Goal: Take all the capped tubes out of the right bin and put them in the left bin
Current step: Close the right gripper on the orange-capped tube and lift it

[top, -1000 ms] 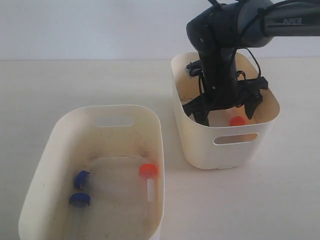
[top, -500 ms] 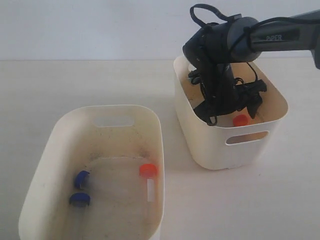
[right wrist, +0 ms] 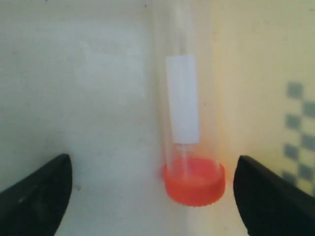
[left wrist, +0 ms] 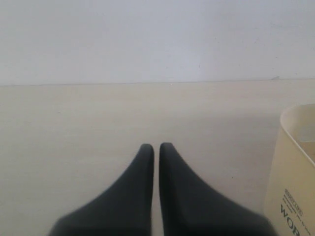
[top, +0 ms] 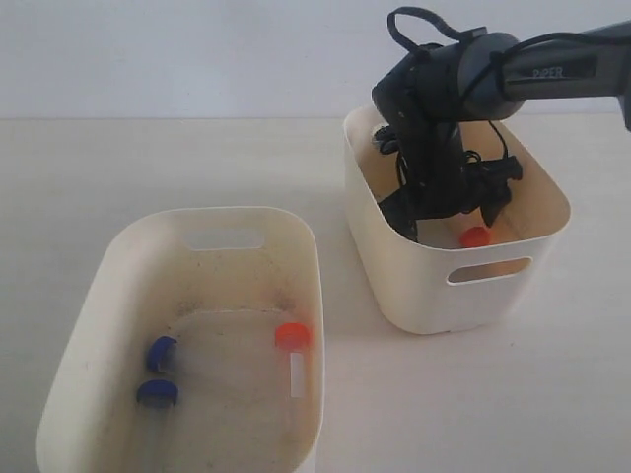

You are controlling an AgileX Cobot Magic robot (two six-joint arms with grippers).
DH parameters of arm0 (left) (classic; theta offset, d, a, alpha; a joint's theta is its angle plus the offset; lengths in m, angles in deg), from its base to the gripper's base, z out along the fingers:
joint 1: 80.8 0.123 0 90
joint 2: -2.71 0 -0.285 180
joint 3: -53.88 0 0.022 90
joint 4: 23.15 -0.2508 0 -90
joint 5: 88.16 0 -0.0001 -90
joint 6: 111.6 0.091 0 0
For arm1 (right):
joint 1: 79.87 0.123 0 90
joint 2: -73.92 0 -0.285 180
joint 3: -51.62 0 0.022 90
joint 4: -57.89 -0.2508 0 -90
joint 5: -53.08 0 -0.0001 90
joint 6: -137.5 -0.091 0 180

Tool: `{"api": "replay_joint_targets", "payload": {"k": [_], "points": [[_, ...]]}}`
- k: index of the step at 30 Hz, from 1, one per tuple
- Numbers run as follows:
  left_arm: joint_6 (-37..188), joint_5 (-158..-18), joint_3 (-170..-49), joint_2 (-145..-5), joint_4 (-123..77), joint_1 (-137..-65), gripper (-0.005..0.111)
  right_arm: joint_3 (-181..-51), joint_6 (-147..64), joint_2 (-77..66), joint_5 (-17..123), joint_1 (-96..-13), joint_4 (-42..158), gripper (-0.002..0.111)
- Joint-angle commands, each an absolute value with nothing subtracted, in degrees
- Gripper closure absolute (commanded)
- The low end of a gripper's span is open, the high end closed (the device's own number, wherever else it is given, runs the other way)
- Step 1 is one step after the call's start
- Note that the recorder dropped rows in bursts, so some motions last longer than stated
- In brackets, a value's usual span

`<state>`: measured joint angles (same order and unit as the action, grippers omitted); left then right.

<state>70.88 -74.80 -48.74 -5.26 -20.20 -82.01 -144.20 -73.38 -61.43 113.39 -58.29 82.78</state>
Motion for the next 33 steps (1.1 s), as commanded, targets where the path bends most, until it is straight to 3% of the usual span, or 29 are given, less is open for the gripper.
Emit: {"api": "replay_joint_targets", "payload": {"k": [1, 5, 13, 18, 33], "points": [[70.4, -74.9, -48.9, -5.1, -20.2, -81.9, 0.102, -143.9, -73.0, -65.7, 114.8, -59.3, 81.4, 0.037], [70.4, -74.9, -48.9, -5.1, -20.2, -81.9, 0.102, -143.9, -72.9, -67.7, 115.0, -59.3, 79.5, 0.069], [70.4, -74.9, -48.9, -5.1, -20.2, -81.9, 0.102, -143.9, -72.6, -67.7, 119.4, -59.3, 79.5, 0.076], [70.4, -74.9, -48.9, -5.1, -20.2, -81.9, 0.102, -143.9, -68.4, -67.7, 123.0, -59.3, 79.2, 0.108], [70.4, -74.9, -48.9, -5.1, -20.2, -81.9, 0.102, -143.9, -57.4, -55.2, 123.0, -59.3, 67.4, 0.108]]}}
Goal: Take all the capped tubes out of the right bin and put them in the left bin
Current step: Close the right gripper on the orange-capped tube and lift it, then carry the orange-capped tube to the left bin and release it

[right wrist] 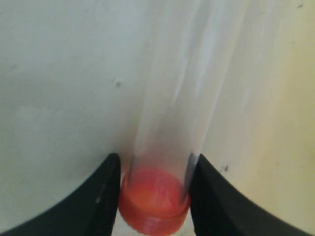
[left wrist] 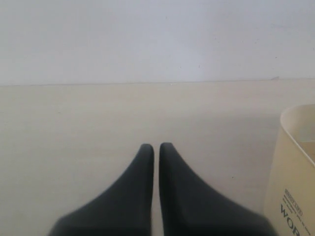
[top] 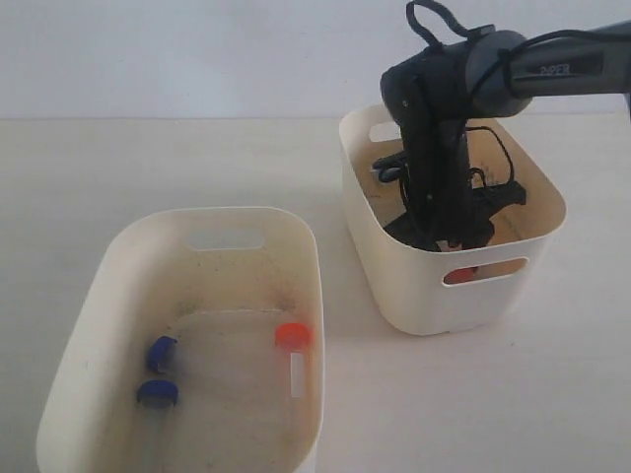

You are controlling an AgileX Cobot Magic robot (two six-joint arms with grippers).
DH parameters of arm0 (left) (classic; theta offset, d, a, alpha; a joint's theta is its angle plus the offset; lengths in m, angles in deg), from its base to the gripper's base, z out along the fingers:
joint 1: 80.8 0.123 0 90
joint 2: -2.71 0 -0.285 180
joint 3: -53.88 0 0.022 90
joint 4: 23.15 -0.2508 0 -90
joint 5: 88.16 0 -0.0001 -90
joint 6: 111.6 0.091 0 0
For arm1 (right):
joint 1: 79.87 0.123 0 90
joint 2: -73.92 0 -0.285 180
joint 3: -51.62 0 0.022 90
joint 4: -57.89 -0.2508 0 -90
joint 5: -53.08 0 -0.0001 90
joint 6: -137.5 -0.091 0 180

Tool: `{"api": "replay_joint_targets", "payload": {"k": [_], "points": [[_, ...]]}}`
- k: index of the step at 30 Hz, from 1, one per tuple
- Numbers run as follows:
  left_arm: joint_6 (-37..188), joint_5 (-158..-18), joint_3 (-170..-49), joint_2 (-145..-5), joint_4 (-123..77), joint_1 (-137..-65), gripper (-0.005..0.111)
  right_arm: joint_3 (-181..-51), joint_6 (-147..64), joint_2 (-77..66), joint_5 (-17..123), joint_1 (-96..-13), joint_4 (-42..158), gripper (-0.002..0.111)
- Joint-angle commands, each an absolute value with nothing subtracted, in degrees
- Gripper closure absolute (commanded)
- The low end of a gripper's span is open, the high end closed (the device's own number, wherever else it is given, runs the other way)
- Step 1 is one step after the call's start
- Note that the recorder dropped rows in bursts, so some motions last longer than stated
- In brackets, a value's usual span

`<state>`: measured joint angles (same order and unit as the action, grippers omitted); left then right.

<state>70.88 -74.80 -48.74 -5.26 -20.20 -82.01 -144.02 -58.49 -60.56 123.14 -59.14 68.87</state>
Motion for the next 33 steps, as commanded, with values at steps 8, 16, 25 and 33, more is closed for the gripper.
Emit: {"api": "replay_joint_targets", "payload": {"k": [8, 16, 25, 33], "points": [[70.4, -74.9, -48.9, -5.1, -20.2, -81.9, 0.102, -143.9, -56.0, -40.2, 121.9, -59.3, 64.1, 0.108], [70.4, -74.9, -48.9, -5.1, -20.2, -81.9, 0.102, -143.9, -35.5, -30.2, 123.0, -59.1, 30.9, 0.108], [70.4, -74.9, -48.9, -5.1, -20.2, -81.9, 0.102, -143.9, -15.5, -30.9, 123.0, -48.5, 21.7, 0.088], [70.4, -74.9, -48.9, -5.1, -20.2, -81.9, 0.102, -143.9, -21.5, -35.6, 117.6, -43.3, 26.5, 0.083]]}}
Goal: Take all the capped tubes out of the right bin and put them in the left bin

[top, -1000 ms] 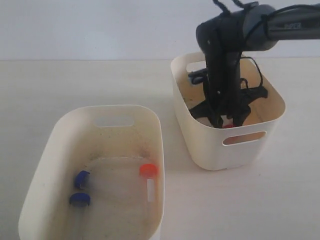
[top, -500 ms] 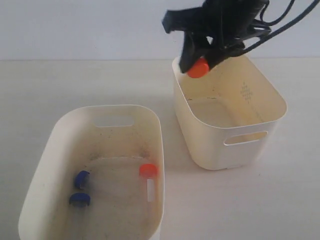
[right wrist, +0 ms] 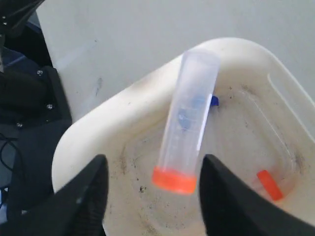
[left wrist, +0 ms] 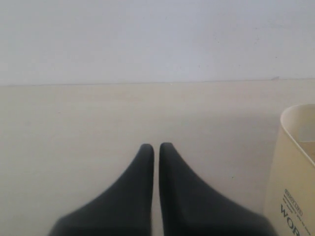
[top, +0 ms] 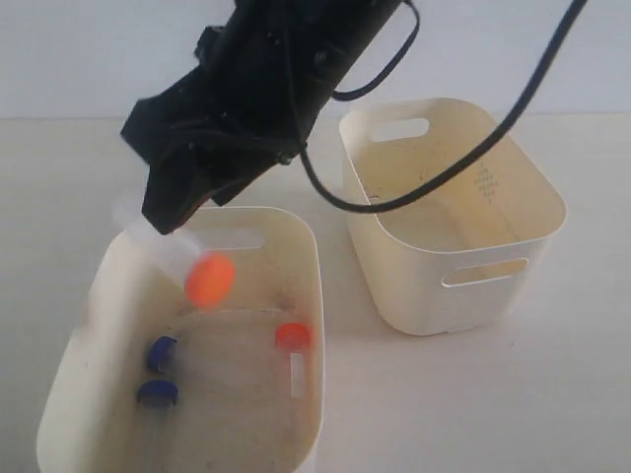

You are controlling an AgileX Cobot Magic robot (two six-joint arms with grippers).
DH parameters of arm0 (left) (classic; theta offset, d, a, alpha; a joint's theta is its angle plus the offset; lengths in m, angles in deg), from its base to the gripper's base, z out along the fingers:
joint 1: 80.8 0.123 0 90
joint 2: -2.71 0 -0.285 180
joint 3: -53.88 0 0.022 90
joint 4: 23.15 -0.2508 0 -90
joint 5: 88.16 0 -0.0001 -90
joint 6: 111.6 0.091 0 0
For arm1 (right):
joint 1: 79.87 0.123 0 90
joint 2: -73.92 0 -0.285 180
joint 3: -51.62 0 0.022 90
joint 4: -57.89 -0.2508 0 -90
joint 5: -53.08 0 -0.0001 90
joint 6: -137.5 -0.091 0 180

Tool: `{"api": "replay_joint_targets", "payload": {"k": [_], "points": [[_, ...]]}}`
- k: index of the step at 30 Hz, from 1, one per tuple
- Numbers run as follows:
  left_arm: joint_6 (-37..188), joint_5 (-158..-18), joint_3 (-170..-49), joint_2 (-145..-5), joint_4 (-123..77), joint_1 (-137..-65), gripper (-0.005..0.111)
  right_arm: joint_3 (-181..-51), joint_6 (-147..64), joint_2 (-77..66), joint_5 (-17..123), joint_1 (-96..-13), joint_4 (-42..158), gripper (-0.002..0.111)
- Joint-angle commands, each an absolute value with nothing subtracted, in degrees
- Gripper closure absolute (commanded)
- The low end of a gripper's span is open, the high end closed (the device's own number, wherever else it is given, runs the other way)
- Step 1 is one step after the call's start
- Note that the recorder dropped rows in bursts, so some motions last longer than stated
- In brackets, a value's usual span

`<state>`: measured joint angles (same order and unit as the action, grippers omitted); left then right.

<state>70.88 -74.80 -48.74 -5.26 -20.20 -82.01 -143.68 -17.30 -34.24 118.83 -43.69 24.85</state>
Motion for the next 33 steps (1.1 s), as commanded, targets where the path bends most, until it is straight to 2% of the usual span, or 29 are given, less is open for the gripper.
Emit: {"api": "replay_joint_targets", "payload": {"k": [1, 2, 17, 25, 27, 33], "points": [[70.4, -74.9, -48.9, -5.1, -20.2, -81.9, 0.102, -143.9, -21.7, -35.7, 117.6, -43.3, 27.2, 0.103], [70.4, -74.9, -48.9, -5.1, -20.2, -81.9, 0.102, -143.9, -22.0, -35.7, 117.6, -43.4, 28.5, 0.107], [70.4, -74.9, -48.9, -5.1, -20.2, -81.9, 0.102, -143.9, -27.0, -31.2, 117.5, -43.4, 43.7, 0.106], [70.4, -74.9, -48.9, -5.1, -20.2, -81.9, 0.102, -143.9, -43.9, -20.8, 122.5, -43.4, 76.4, 0.106], [70.4, -74.9, -48.9, -5.1, -20.2, -81.9, 0.102, -143.9, -46.0, -18.0, 123.0, -44.6, 80.0, 0.106], [70.4, -74.9, -48.9, -5.1, -20.2, -81.9, 0.102, -141.3, -41.9, -8.0, 123.0, -53.1, 74.0, 0.109]]}}
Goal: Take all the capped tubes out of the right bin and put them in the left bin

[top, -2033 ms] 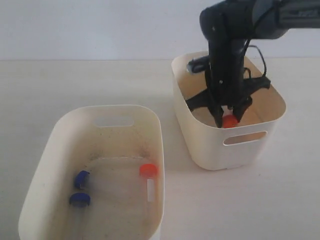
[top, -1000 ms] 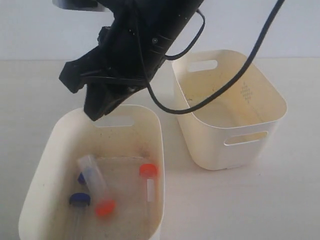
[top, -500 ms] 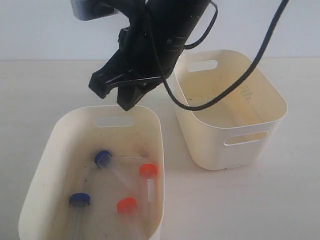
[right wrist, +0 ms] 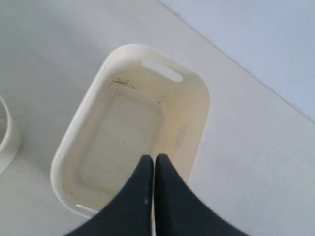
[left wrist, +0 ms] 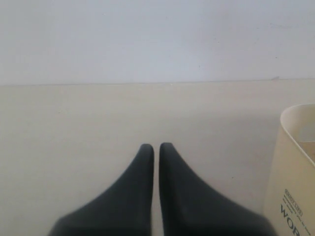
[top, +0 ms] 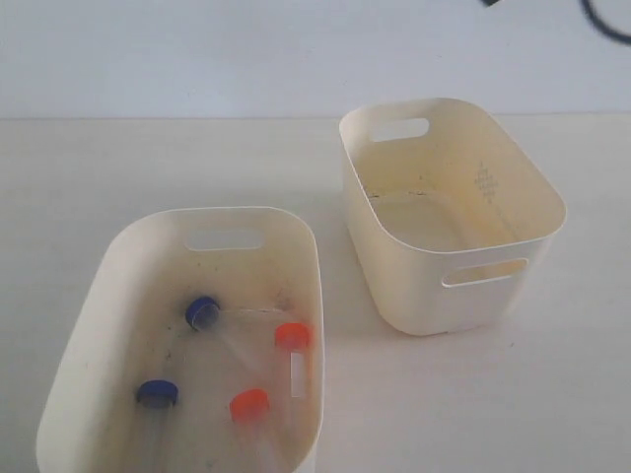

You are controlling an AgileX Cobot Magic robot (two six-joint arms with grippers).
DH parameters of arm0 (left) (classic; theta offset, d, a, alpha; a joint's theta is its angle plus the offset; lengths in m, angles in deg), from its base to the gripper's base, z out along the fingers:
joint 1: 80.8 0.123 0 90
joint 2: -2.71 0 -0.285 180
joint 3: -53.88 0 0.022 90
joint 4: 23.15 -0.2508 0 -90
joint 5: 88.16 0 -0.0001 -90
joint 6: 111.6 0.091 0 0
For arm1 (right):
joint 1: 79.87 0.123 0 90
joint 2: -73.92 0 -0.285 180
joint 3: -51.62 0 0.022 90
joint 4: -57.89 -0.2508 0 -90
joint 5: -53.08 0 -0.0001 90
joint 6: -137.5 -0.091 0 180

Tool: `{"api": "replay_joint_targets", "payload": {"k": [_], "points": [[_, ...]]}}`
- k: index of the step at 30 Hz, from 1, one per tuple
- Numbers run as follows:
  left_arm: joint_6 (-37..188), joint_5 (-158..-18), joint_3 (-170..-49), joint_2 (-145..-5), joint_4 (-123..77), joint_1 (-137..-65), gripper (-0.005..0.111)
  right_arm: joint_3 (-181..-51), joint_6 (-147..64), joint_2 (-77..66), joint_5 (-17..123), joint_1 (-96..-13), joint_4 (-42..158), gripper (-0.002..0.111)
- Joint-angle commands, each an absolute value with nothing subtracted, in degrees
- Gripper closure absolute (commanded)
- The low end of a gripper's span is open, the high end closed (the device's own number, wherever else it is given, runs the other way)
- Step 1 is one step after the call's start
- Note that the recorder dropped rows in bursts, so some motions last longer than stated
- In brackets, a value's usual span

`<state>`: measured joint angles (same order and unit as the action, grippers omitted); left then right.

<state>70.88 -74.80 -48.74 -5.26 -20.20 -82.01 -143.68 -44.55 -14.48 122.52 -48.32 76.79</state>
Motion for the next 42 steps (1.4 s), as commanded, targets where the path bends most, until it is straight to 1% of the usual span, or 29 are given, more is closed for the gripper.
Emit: {"api": "replay_joint_targets", "payload": {"k": [1, 5, 10, 12, 15, 19, 27, 32, 39, 42], "points": [[70.4, -74.9, -48.9, -5.1, -20.2, -81.9, 0.102, -139.3, -41.8, -5.5, 123.0, -54.3, 73.3, 0.109], [70.4, -74.9, -48.9, -5.1, -20.2, -81.9, 0.102, -126.7, -42.5, 6.2, 121.3, -56.0, 72.7, 0.109], [70.4, -74.9, -48.9, -5.1, -20.2, -81.9, 0.102, -106.4, -45.3, 24.6, 103.2, -56.0, 63.8, 0.109], [70.4, -74.9, -48.9, -5.1, -20.2, -81.9, 0.102, -101.2, -47.1, 30.6, 101.9, -56.0, 60.3, 0.109], [70.4, -74.9, -48.9, -5.1, -20.2, -81.9, 0.102, -96.8, -47.2, 39.1, 104.5, -56.0, 59.4, 0.109], [70.4, -74.9, -48.9, -5.1, -20.2, -81.9, 0.102, -95.8, -49.1, 47.6, 109.2, -56.0, 57.9, 0.109], [70.4, -74.9, -48.9, -5.1, -20.2, -81.9, 0.102, -95.8, -49.1, 58.9, 109.0, -56.0, 57.9, 0.109], [70.4, -74.9, -48.9, -5.1, -20.2, -81.9, 0.102, -95.8, -49.1, 62.4, 109.0, -56.0, 57.9, 0.109], [70.4, -74.9, -48.9, -5.1, -20.2, -81.9, 0.102, -95.8, -49.1, 63.6, 109.0, -56.1, 57.9, 0.109], [70.4, -74.9, -48.9, -5.1, -20.2, -81.9, 0.102, -95.8, -49.0, 63.6, 108.2, -58.8, 58.7, 0.109]]}}
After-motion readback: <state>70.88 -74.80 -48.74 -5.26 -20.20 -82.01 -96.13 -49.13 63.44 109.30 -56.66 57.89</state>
